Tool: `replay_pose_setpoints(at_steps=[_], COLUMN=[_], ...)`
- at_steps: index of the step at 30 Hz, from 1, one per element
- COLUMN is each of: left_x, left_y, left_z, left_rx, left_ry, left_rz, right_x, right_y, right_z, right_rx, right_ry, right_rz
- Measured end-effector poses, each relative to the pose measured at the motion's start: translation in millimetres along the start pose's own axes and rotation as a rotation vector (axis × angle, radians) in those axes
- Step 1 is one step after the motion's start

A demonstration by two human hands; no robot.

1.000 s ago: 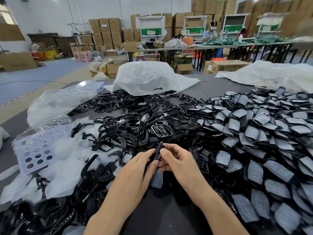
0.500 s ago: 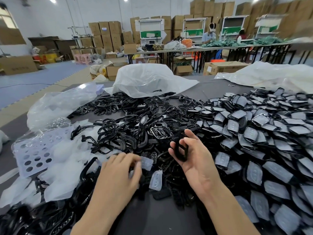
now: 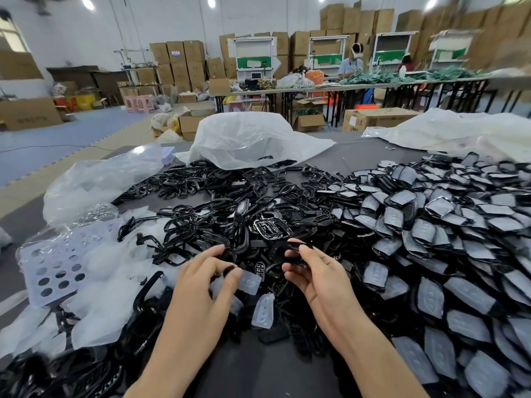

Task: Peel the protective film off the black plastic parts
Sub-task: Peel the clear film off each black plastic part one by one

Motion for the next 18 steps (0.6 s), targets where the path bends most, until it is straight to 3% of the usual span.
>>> replay_pose_setpoints(at_steps=[5, 13, 18], left_x=[9.5, 17.7, 2.7], left_y=[1.5, 8.5, 7.1], left_z=[-19.2, 12.7, 8.5], left_rx=[0.162, -0.033, 0.050], left_ry=[0.178, 0.286, 0.311], left_rz=[-0.062, -0.112, -0.234], right_x=[2.0, 8.1, 7.9], right_y=[3.7, 15.6, 24.0], right_z=[4.9, 19.1, 30.8], right_rx=[-0.016, -0.124, -0.218], right_ry=[0.086, 0.221, 0.299], right_rz=[-0.029, -0.079, -0.133])
Point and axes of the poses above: each hand's wrist, its own y-axis away from the middle knuckle, its own z-axis out of the palm, x = y × z, the point moved 10 cm from there along -y, towards the middle knuckle, and after that the axes turned 9 degrees about x, right-handed, at the moved point
